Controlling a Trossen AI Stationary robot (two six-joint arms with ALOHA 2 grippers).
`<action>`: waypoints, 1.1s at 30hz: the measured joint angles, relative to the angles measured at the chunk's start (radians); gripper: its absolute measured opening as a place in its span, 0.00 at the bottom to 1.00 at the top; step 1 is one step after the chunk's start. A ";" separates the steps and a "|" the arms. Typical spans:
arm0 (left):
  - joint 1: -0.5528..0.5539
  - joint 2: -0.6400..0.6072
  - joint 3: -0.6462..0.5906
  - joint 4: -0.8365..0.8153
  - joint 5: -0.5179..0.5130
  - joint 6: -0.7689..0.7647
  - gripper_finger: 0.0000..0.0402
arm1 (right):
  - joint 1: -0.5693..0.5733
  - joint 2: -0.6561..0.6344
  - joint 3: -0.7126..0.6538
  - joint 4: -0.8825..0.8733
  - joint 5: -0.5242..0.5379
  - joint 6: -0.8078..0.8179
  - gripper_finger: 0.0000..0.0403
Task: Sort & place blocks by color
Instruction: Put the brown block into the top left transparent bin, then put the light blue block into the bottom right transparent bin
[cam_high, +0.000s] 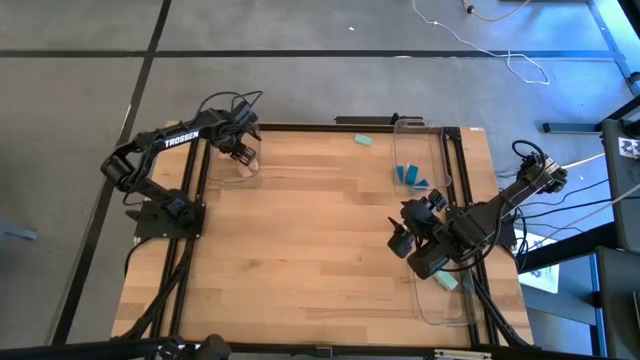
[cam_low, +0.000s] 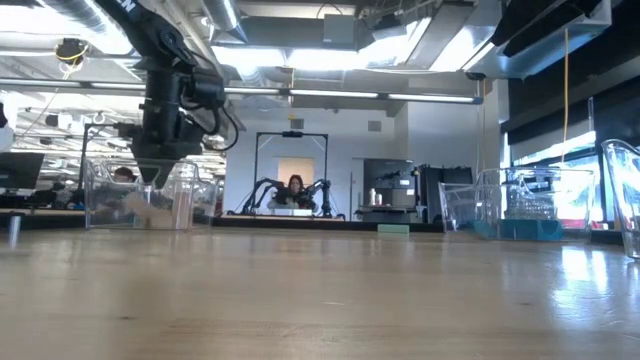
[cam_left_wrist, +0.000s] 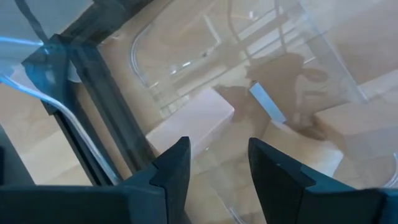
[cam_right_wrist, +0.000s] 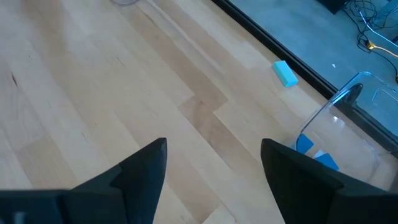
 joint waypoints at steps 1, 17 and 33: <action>0.000 0.000 0.000 0.004 0.000 0.000 0.38 | 0.000 0.000 0.000 0.000 0.000 0.000 0.65; -0.003 0.000 0.027 0.056 0.155 0.124 0.38 | -0.059 0.000 0.000 0.035 0.123 -0.012 0.65; -0.112 -0.002 0.227 0.053 0.282 0.211 0.38 | -0.749 0.036 0.000 0.755 -0.267 -0.657 0.63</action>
